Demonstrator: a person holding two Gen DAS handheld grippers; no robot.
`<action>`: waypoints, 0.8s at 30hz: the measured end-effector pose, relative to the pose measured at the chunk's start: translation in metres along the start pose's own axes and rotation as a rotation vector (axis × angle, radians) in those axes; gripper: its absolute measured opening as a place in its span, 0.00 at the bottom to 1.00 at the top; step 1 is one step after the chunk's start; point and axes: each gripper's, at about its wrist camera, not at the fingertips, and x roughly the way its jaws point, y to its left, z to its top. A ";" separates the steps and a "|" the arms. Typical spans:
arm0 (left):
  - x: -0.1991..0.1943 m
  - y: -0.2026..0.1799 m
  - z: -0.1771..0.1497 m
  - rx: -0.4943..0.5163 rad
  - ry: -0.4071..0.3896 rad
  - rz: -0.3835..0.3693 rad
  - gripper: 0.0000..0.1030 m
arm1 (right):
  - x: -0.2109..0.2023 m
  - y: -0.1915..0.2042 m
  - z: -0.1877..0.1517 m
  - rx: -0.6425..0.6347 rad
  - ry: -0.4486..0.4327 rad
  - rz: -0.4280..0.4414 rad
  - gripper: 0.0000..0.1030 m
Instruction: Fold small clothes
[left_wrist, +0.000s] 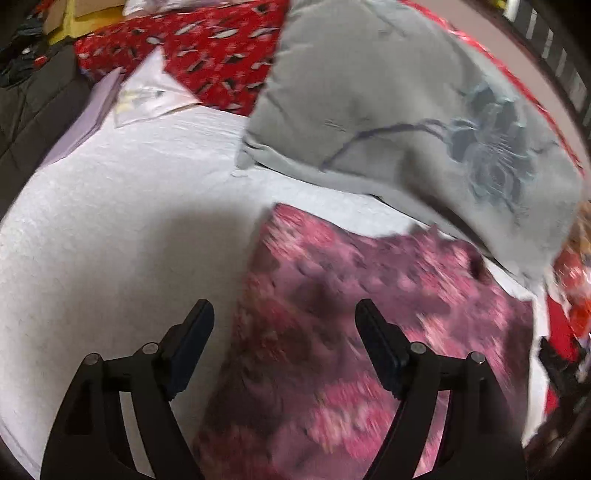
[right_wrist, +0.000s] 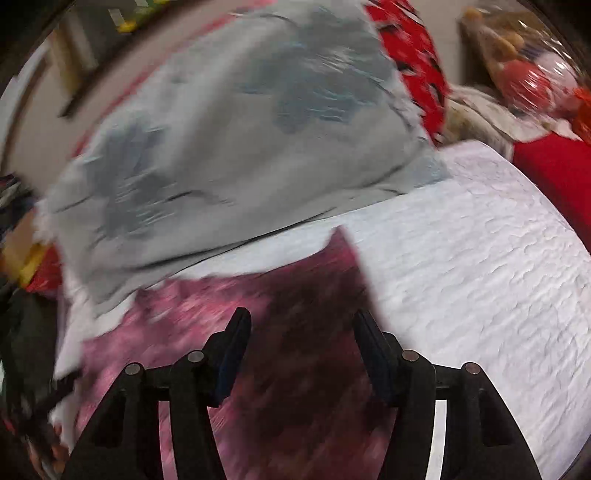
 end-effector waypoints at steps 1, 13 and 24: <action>-0.002 -0.001 -0.007 0.013 0.014 -0.011 0.77 | -0.002 0.003 -0.005 -0.017 0.012 0.014 0.60; -0.002 0.028 -0.063 -0.012 0.213 -0.022 0.79 | -0.011 0.018 -0.061 -0.141 0.163 -0.009 0.70; -0.049 0.114 -0.061 -0.211 0.225 -0.019 0.78 | -0.048 0.135 -0.131 -0.498 0.186 0.152 0.70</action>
